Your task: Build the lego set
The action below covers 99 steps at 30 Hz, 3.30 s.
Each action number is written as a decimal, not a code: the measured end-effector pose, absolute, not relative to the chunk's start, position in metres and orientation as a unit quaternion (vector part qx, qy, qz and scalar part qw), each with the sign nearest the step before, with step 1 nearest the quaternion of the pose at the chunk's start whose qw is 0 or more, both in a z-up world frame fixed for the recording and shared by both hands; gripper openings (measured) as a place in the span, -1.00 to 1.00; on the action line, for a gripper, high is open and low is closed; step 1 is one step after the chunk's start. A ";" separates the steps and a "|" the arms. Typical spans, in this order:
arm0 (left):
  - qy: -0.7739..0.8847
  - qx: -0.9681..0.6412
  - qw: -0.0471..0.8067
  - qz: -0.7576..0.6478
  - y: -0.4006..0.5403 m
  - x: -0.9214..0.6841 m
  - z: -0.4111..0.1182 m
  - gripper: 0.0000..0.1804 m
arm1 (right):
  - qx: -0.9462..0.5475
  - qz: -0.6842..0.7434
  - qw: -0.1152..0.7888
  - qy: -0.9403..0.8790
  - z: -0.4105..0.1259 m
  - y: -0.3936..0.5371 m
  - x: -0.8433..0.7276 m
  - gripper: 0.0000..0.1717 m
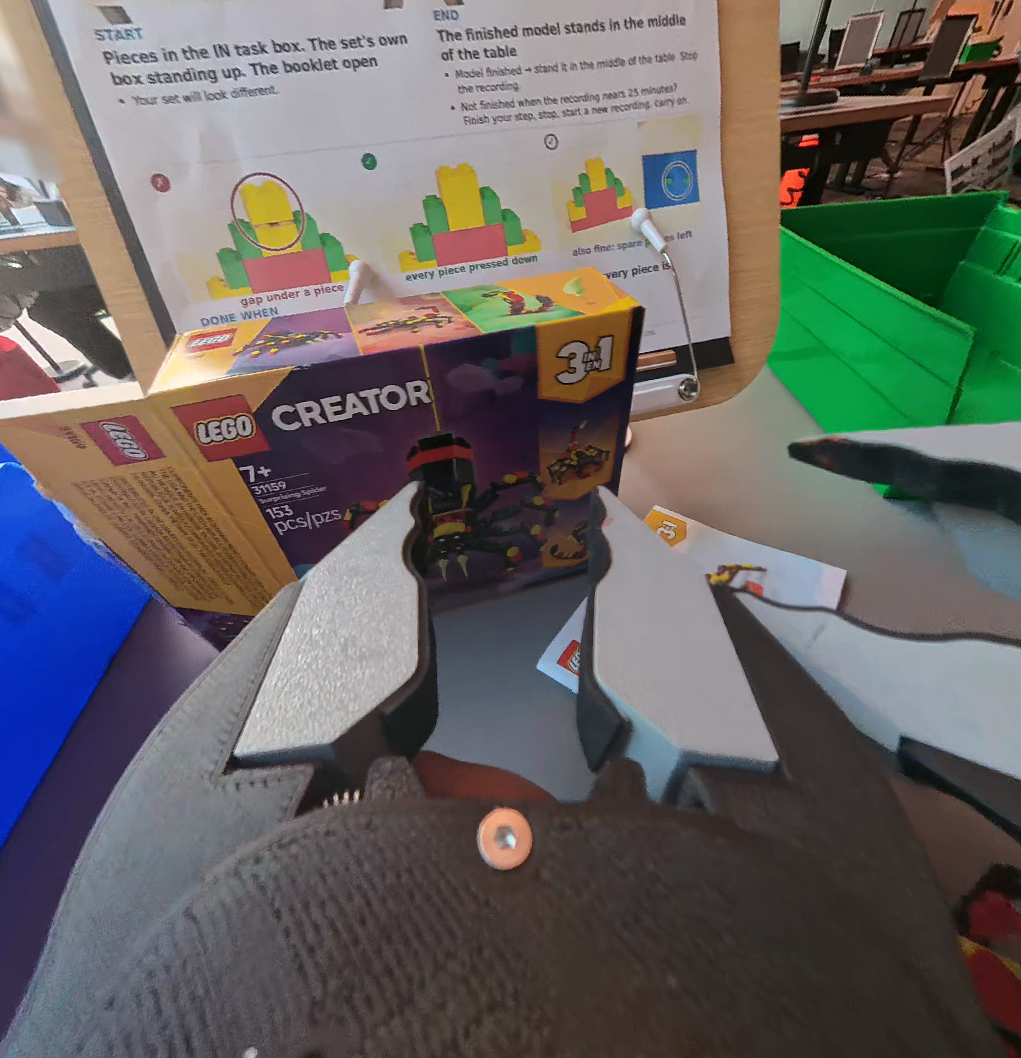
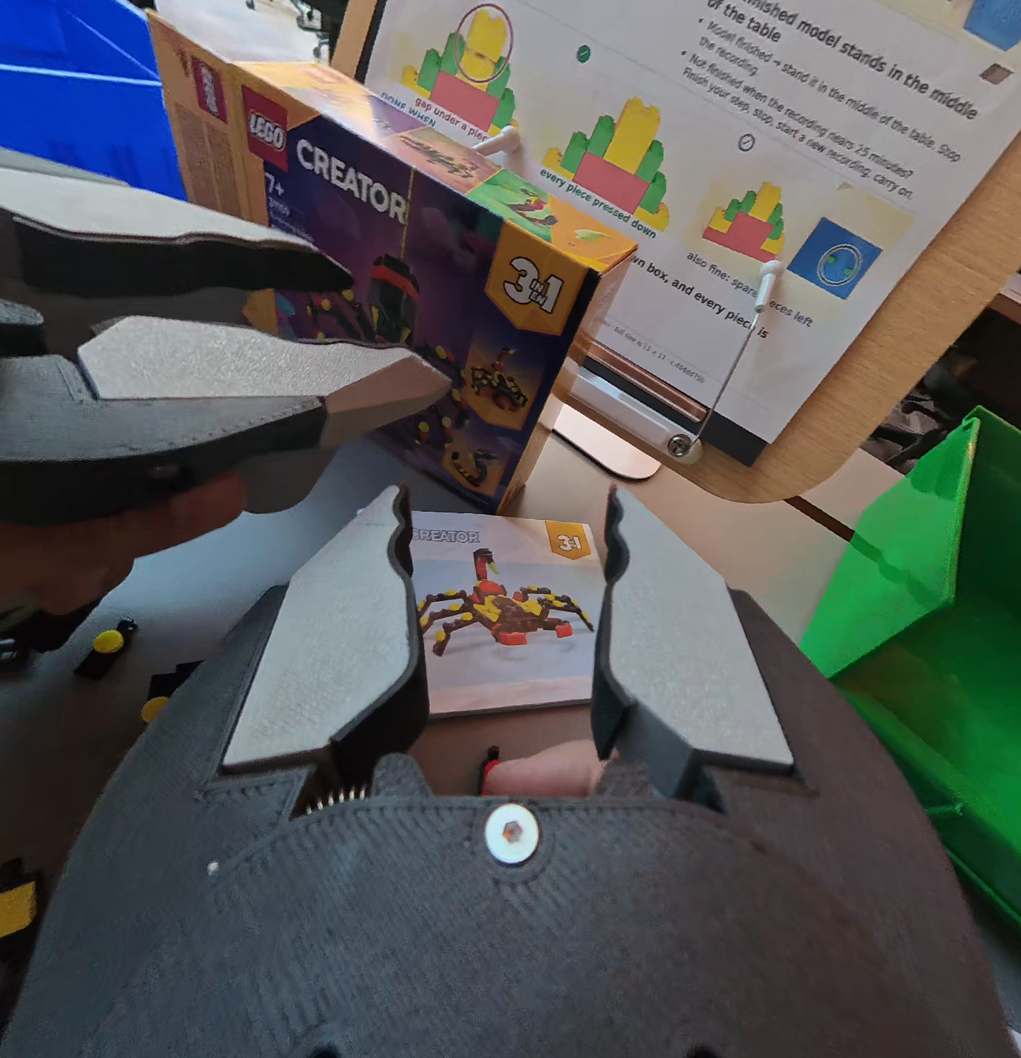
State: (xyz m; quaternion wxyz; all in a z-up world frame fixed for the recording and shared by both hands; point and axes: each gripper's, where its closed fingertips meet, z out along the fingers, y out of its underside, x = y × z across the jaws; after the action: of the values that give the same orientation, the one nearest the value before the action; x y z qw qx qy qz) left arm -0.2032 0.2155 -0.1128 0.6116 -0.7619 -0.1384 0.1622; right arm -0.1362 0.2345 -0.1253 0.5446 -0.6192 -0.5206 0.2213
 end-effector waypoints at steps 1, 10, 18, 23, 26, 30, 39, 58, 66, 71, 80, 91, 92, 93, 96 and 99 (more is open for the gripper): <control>-0.143 -0.761 0.612 0.163 0.214 -0.205 -0.112 -0.39 | -0.619 0.219 0.540 -0.526 -0.128 0.233 -0.137 -0.27; -0.129 -0.776 0.587 0.190 0.215 -0.203 -0.121 -0.35 | -0.640 0.181 0.522 -0.535 -0.143 0.241 -0.134 -0.20; -0.090 -0.780 0.582 0.212 0.220 -0.195 -0.124 -0.39 | -0.635 0.185 0.525 -0.536 -0.141 0.239 -0.136 -0.16; -0.096 -0.776 0.589 0.205 0.219 -0.194 -0.122 -0.39 | -0.627 0.235 0.516 -0.534 -0.135 0.228 -0.141 -0.14; -0.116 -0.772 0.596 0.188 0.218 -0.197 -0.119 -0.36 | -0.622 0.249 0.518 -0.532 -0.132 0.224 -0.143 -0.15; -0.130 -0.758 0.610 0.193 0.215 -0.202 -0.111 -0.31 | -0.614 0.249 0.531 -0.528 -0.127 0.223 -0.143 -0.14; -0.116 -0.735 0.644 0.180 0.217 -0.192 -0.098 -0.32 | -0.612 0.258 0.562 -0.493 -0.110 0.232 -0.136 -0.14; -0.099 -0.776 0.592 0.193 0.222 -0.192 -0.123 -0.32 | -0.662 0.217 0.522 -0.492 -0.136 0.250 -0.130 -0.18; -0.090 -0.776 0.593 0.194 0.224 -0.188 -0.124 -0.36 | -0.657 0.207 0.524 -0.500 -0.138 0.248 -0.131 -0.19; -0.086 -0.774 0.596 0.198 0.223 -0.188 -0.122 -0.37 | -0.660 0.210 0.525 -0.495 -0.136 0.250 -0.130 -0.19; -0.081 -0.775 0.595 0.198 0.224 -0.186 -0.122 -0.40 | -0.661 0.209 0.523 -0.497 -0.138 0.251 -0.131 -0.20; -0.078 -0.775 0.595 0.198 0.224 -0.185 -0.123 -0.42 | -0.657 0.208 0.522 -0.502 -0.139 0.249 -0.132 -0.22; -0.077 -0.776 0.594 0.198 0.225 -0.185 -0.123 -0.42 | -0.657 0.208 0.521 -0.503 -0.139 0.248 -0.132 -0.22; -0.076 -0.776 0.594 0.198 0.225 -0.184 -0.123 -0.43 | -0.657 0.208 0.521 -0.503 -0.139 0.248 -0.132 -0.22; -0.075 -0.776 0.594 0.199 0.225 -0.184 -0.123 -0.43 | -0.655 0.206 0.522 -0.505 -0.140 0.248 -0.133 -0.23; -0.075 -0.776 0.594 0.199 0.225 -0.184 -0.123 -0.43 | -0.655 0.205 0.523 -0.506 -0.140 0.248 -0.133 -0.23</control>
State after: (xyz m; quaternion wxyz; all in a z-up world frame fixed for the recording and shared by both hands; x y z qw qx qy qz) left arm -0.1841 0.2247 -0.1229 0.5942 -0.7757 -0.0747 0.1991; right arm -0.1330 0.2480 -0.1400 0.5226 -0.6551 -0.5056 0.2052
